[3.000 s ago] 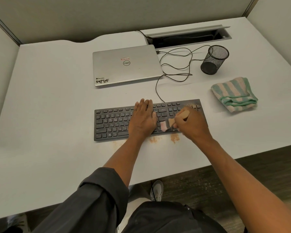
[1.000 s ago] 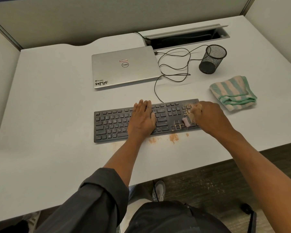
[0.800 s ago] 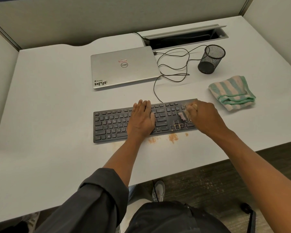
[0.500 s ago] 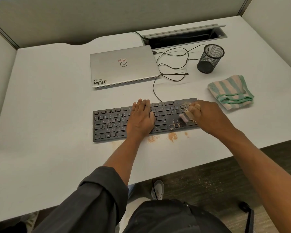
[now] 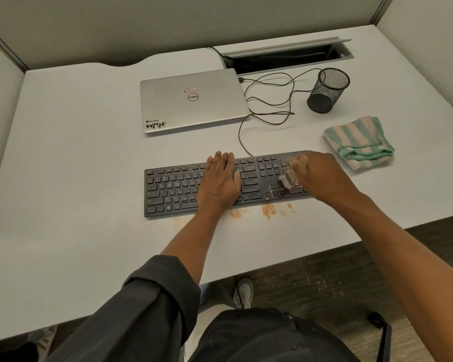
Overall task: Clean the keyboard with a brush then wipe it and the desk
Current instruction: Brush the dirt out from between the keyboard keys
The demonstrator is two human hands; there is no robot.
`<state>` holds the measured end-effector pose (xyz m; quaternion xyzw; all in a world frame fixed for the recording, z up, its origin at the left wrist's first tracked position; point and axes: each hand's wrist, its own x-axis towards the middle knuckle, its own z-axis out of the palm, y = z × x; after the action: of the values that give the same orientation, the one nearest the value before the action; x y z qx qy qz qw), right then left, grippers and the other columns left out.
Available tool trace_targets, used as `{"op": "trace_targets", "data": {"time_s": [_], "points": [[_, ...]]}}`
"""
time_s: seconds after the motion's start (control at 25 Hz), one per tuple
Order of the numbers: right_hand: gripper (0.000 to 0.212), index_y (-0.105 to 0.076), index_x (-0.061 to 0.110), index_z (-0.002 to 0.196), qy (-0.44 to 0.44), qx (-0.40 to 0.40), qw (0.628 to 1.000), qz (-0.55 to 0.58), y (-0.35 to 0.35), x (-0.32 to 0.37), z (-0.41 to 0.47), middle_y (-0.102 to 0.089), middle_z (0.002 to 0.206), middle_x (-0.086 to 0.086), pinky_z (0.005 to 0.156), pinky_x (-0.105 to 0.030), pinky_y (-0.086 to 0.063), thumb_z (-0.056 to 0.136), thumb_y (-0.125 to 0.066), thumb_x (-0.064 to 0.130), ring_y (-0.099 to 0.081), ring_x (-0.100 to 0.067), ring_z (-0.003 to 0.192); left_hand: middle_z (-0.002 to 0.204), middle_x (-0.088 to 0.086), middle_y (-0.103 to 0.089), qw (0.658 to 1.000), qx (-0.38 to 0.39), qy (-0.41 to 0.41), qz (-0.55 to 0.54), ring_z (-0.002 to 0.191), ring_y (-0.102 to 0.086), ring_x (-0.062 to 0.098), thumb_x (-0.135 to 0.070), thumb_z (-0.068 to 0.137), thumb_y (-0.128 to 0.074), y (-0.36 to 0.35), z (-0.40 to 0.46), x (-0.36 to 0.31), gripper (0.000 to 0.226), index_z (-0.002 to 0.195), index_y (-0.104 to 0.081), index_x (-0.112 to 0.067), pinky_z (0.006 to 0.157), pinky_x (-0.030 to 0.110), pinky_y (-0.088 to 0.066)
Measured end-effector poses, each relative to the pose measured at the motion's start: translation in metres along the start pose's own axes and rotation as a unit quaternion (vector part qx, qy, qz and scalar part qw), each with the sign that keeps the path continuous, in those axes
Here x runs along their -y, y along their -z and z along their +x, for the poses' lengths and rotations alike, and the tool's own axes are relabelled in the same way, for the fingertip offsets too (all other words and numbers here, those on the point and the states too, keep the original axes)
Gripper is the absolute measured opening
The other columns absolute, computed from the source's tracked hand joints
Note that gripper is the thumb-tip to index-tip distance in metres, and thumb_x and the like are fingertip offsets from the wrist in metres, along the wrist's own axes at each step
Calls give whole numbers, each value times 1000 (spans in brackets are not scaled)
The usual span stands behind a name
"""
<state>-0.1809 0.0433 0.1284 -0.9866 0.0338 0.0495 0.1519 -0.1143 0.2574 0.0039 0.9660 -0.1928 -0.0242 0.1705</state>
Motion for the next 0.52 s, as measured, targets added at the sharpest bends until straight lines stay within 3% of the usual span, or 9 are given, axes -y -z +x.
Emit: {"op": "trace_targets", "data": {"time_s": [0.16, 0.28, 0.4, 0.52], "points": [[39, -55, 0, 68, 48, 57, 997, -23, -6, 19, -2, -60, 73, -17, 55, -33, -36, 100, -40, 16, -51, -28, 63, 163, 16, -28, 1000, -3, -4, -3, 155, -15, 28, -32, 106, -30, 0, -1, -1, 59, 158, -24, -5, 128, 40, -2], [30, -61, 7, 87, 25, 70, 996, -58, 9, 15, 0, -60, 81, -11, 65, -34, -43, 104, -42, 22, -54, -26, 72, 163, 17, -29, 1000, -8, -4, -9, 155, -15, 29, -32, 106, -31, -1, 0, -1, 59, 158, -24, -4, 128, 40, -2], [24, -66, 4, 97, 12, 119, 993, -13, 15, 14, 4, -65, 88, -9, 64, -24, -40, 103, -50, 21, -54, -18, 71, 164, 17, -27, 1000, 0, -2, -7, 155, -14, 28, -33, 107, -29, 0, 0, 0, 59, 159, -23, -5, 128, 40, -2], [20, -73, 9, 101, 26, 143, 989, 42, 13, 17, 2, -71, 98, -7, 74, -27, -43, 99, -59, 23, -60, -20, 88, 164, 16, -26, 1000, 2, -4, -4, 155, -13, 28, -33, 107, -28, 0, -1, 0, 60, 159, -22, -5, 128, 41, -2]]}}
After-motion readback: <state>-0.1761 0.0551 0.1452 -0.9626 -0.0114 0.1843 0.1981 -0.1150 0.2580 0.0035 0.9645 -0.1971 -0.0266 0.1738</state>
